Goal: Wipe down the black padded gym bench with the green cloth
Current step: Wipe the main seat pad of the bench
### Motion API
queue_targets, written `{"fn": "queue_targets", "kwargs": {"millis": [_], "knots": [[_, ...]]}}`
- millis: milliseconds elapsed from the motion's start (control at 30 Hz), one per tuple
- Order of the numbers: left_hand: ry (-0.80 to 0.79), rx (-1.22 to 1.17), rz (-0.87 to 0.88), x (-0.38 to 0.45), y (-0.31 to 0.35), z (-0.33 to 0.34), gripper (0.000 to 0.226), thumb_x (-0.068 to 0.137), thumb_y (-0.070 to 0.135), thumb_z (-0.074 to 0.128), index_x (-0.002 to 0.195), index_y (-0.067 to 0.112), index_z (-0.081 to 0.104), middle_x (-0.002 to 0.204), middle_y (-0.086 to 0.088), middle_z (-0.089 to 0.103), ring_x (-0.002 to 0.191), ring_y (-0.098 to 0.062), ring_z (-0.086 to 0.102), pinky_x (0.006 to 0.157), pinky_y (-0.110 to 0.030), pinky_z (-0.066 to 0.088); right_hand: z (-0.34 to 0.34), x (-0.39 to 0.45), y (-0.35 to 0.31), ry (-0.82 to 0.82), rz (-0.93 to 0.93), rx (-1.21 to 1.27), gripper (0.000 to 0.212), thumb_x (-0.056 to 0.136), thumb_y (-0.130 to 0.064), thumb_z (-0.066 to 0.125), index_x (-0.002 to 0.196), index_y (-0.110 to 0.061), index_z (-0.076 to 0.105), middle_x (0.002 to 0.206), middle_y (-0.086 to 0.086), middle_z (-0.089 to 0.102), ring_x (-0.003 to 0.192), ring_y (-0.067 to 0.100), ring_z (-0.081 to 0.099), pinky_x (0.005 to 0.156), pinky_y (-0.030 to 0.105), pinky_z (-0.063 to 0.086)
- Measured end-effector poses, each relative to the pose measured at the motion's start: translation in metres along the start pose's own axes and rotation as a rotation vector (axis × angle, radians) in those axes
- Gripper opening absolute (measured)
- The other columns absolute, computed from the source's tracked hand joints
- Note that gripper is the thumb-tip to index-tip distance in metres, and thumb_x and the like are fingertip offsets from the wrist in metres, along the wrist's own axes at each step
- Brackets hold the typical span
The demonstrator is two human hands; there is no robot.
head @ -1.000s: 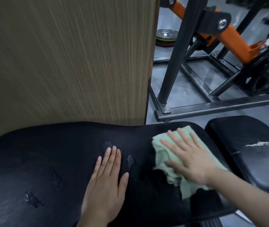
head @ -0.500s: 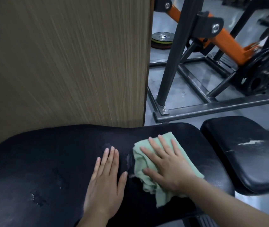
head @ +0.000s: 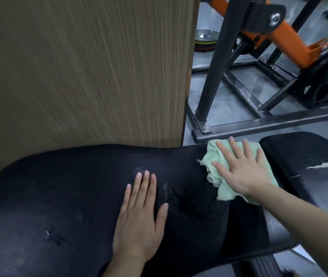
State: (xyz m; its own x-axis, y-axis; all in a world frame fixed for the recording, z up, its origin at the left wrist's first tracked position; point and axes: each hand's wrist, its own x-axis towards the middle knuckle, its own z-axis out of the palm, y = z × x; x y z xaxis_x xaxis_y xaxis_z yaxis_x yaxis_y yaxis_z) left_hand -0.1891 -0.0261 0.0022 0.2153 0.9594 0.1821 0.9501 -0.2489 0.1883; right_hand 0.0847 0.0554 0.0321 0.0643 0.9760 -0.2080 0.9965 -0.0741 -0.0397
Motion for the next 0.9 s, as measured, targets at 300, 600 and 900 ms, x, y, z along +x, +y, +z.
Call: {"fn": "queue_targets", "kwargs": {"millis": [300, 600, 900], "knots": [[-0.006, -0.012, 0.011, 0.0, 0.0, -0.001, 0.064, 0.102, 0.049, 0.009, 0.15, 0.01, 0.021, 0.159, -0.006, 0.019, 0.147, -0.017, 0.009, 0.112, -0.04, 0.013, 0.0, 0.013, -0.061, -0.017, -0.21, -0.032, 0.07, 0.083, -0.071, 0.001, 0.146, -0.046, -0.016, 0.159, -0.003, -0.021, 0.143, 0.026, -0.027, 0.113, 0.056, -0.016], [0.0, 0.02, -0.02, 0.0, 0.002, -0.003, 0.064, 0.102, 0.049, 0.009, 0.15, 0.008, 0.021, 0.159, -0.007, 0.017, 0.147, -0.017, 0.01, 0.113, -0.04, 0.013, 0.014, -0.002, -0.107, 0.059, -0.345, 0.037, 0.077, 0.076, -0.073, -0.011, 0.148, -0.046, -0.012, 0.16, -0.003, -0.016, 0.144, 0.027, -0.023, 0.113, 0.056, -0.016], [0.007, 0.021, -0.036, -0.001, 0.001, -0.004, 0.066, 0.102, 0.049, 0.009, 0.151, 0.007, 0.018, 0.16, -0.005, 0.014, 0.147, -0.015, 0.006, 0.115, -0.037, 0.008, 0.011, -0.008, -0.067, 0.059, -0.261, 0.07, 0.079, 0.075, -0.076, -0.006, 0.148, -0.048, -0.009, 0.16, -0.009, -0.014, 0.145, 0.02, -0.023, 0.115, 0.05, -0.015]]}}
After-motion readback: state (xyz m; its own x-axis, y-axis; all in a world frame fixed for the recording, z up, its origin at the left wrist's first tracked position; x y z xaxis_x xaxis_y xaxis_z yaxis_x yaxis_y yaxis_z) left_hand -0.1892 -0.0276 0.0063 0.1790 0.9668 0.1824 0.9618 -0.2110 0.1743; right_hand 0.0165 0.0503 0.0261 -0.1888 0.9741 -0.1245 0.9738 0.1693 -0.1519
